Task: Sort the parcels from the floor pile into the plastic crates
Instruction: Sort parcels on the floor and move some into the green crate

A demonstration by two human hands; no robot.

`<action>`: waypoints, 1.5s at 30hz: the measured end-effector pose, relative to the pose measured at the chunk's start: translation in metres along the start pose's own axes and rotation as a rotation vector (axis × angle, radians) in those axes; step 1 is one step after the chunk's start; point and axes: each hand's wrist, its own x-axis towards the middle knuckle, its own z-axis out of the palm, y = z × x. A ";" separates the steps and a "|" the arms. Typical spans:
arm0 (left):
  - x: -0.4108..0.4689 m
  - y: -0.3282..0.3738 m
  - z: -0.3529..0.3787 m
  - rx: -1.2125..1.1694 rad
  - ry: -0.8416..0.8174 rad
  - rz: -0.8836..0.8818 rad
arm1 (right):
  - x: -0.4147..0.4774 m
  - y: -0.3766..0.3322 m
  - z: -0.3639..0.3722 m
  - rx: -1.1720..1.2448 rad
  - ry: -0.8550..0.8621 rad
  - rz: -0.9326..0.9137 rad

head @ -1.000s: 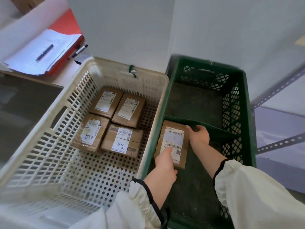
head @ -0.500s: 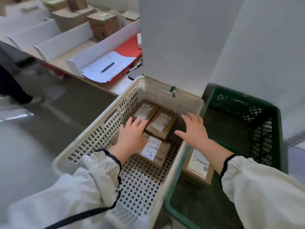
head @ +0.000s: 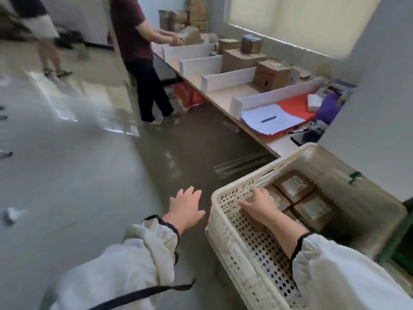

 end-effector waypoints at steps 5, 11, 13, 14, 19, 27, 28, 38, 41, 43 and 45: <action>-0.053 -0.140 -0.018 -0.069 0.078 -0.217 | -0.023 -0.179 0.086 -0.063 -0.106 -0.254; -0.168 -0.313 -0.005 -0.223 0.096 -0.616 | -0.074 -0.332 0.184 -0.242 -0.299 -0.523; -0.214 -0.354 0.012 -0.288 0.097 -0.759 | -0.093 -0.373 0.218 -0.304 -0.359 -0.618; -0.238 -0.370 0.021 -0.319 0.099 -0.829 | -0.104 -0.392 0.234 -0.335 -0.394 -0.670; -0.352 -0.429 0.066 -0.492 0.104 -1.165 | -0.163 -0.484 0.314 -0.471 -0.542 -0.882; -0.456 -0.472 0.117 -0.776 0.199 -1.672 | -0.251 -0.598 0.436 -0.749 -0.811 -1.203; -0.461 -0.475 0.124 -0.793 0.240 -1.724 | -0.259 -0.609 0.451 -0.786 -0.831 -1.231; -0.496 -0.452 0.229 -1.172 0.349 -2.025 | -0.350 -0.597 0.589 -1.207 -0.992 -1.442; -0.502 -0.449 0.272 -1.246 0.341 -2.066 | -0.369 -0.575 0.636 -1.293 -1.025 -1.446; -0.505 -0.457 0.306 -1.306 0.309 -2.089 | -0.377 -0.560 0.674 -1.318 -1.053 -1.422; -0.506 -0.470 0.343 -1.334 0.300 -2.123 | -0.378 -0.548 0.717 -1.344 -1.073 -1.397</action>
